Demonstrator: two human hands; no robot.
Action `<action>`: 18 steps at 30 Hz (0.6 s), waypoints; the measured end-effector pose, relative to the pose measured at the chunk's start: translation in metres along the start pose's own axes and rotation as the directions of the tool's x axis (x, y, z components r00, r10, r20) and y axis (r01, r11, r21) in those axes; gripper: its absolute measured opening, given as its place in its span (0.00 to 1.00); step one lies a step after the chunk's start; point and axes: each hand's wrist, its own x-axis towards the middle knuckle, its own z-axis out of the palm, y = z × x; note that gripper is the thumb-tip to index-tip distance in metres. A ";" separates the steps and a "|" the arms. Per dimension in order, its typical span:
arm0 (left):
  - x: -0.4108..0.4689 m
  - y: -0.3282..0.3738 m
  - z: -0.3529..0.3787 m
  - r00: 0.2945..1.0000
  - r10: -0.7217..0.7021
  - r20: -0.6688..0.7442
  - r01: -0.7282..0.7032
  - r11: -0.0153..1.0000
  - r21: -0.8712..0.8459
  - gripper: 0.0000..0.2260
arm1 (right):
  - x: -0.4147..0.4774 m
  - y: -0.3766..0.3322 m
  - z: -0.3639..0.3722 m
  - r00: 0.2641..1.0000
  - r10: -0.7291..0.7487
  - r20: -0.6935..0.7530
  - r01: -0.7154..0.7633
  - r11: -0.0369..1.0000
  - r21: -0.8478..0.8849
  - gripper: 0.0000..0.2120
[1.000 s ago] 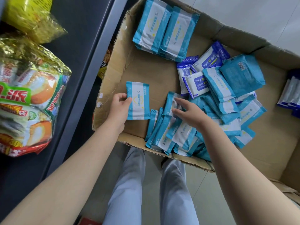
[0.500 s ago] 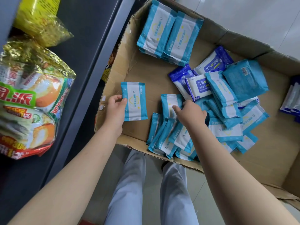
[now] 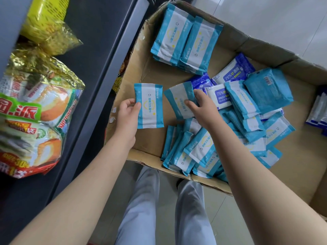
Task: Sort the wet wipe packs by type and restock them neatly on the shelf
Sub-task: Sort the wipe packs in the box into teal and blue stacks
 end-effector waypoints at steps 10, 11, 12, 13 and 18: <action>0.006 0.010 0.013 0.999 0.027 0.041 -0.029 0.998 0.048 0.07 | 0.006 0.051 -0.034 0.977 0.167 -0.135 -0.166 0.986 0.016 0.16; 0.007 0.011 0.015 0.999 0.028 0.039 -0.030 0.998 0.062 0.07 | 0.007 0.054 -0.038 0.972 0.186 -0.146 -0.182 0.982 0.041 0.18; 0.009 0.012 0.016 0.999 0.031 0.034 -0.033 0.997 0.076 0.06 | 0.007 0.053 -0.041 0.967 0.195 -0.163 -0.190 0.981 0.047 0.19; 0.010 0.013 0.017 0.999 0.035 0.026 -0.037 0.995 0.090 0.06 | 0.006 0.050 -0.043 0.966 0.195 -0.171 -0.189 0.981 0.049 0.17; 0.022 0.021 0.026 0.998 0.048 0.028 -0.051 0.988 0.147 0.14 | 0.001 0.016 -0.027 0.966 0.086 -0.243 -0.046 0.985 0.167 0.08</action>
